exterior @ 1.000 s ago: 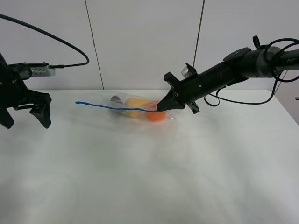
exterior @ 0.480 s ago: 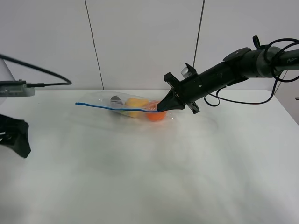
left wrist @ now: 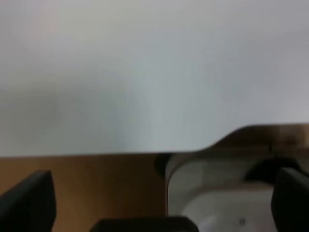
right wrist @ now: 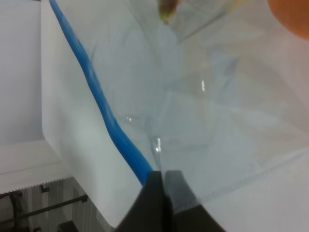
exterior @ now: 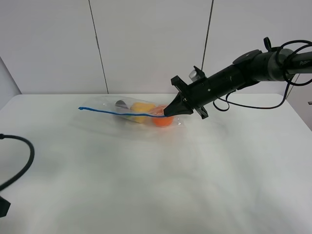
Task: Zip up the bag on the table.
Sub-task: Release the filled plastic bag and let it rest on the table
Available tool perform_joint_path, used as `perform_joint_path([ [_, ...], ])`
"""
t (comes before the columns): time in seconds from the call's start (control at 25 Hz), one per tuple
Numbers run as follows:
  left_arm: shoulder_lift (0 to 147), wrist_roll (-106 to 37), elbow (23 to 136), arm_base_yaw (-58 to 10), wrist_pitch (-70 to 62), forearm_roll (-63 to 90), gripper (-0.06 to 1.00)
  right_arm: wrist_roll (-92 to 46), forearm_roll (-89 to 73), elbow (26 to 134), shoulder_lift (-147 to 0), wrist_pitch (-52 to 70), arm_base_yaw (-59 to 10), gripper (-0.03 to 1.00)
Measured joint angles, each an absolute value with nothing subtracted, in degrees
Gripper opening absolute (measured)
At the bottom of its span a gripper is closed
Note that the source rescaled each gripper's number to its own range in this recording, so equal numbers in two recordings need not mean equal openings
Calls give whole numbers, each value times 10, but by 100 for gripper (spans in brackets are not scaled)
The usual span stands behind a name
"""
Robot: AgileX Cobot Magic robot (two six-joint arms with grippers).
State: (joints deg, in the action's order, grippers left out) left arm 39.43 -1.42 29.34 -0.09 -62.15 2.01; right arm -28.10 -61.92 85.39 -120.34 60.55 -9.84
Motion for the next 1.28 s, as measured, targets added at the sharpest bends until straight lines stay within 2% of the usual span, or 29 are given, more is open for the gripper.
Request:
perform_joint_path([
  [0.24,258,-14,285,-1,-612,21,100,-281,-619,854,-1203,606,-98,0],
  [0.8,65,-14,283,-1,-612,23,100,-281,-619,854,-1203,607,-98,0],
  [0.92,7,-14,282,-1,-612,24,100,-274,-618,854,-1203,605,-98,4],
  [1.0,-2,-14,282,-1,-614,25,100,-265,-611,854,-1203,603,-98,15],
  [1.04,-2,-14,283,-1,-614,25,100,-260,-605,854,-1203,603,-98,26],
  [1.2,-2,-14,283,-1,-614,25,100,-251,-571,859,-1203,602,-98,80],
  [1.28,-2,-14,283,-1,-614,25,100,-237,-518,878,-1203,604,-98,93],
])
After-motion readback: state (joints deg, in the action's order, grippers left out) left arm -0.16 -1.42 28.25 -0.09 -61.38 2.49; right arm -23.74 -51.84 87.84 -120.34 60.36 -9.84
